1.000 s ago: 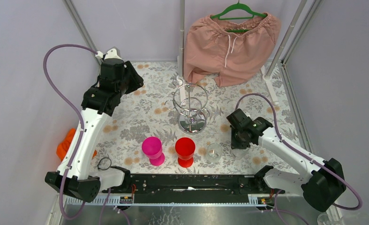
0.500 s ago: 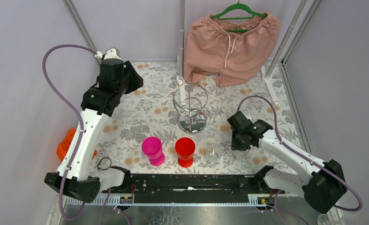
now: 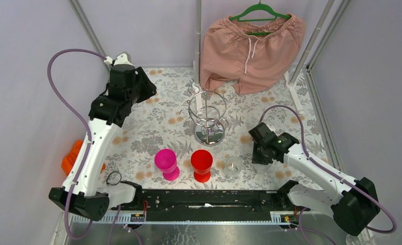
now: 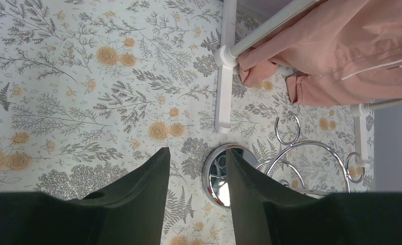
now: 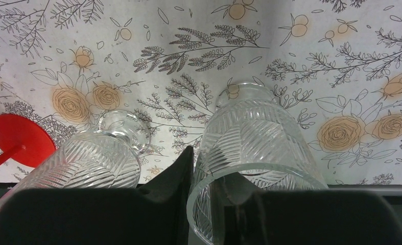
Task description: Take the wine glass off the wine glass rack
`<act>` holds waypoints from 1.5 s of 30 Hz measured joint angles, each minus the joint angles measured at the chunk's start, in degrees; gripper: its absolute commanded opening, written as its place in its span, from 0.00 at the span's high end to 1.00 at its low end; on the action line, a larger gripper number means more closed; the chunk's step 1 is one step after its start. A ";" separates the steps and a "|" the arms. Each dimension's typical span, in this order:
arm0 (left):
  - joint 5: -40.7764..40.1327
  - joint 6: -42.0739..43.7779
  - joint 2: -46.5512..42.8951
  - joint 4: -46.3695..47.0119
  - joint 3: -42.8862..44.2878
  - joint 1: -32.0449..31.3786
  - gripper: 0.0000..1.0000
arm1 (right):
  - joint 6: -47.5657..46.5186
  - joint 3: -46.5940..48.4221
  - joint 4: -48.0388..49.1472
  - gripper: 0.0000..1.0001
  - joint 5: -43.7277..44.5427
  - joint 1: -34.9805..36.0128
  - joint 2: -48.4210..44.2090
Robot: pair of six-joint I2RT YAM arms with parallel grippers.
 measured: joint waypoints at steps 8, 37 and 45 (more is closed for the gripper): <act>0.02 0.00 0.00 0.09 -0.42 0.00 0.48 | 1.49 -0.42 -1.31 0.65 0.04 0.22 -2.27; 0.52 -0.02 0.02 1.27 -2.67 0.00 0.48 | -1.03 27.80 -10.97 0.49 4.22 1.07 -7.23; 0.42 -0.04 0.00 1.64 -3.85 0.00 0.48 | -5.46 32.50 -5.64 0.38 13.70 1.16 -3.26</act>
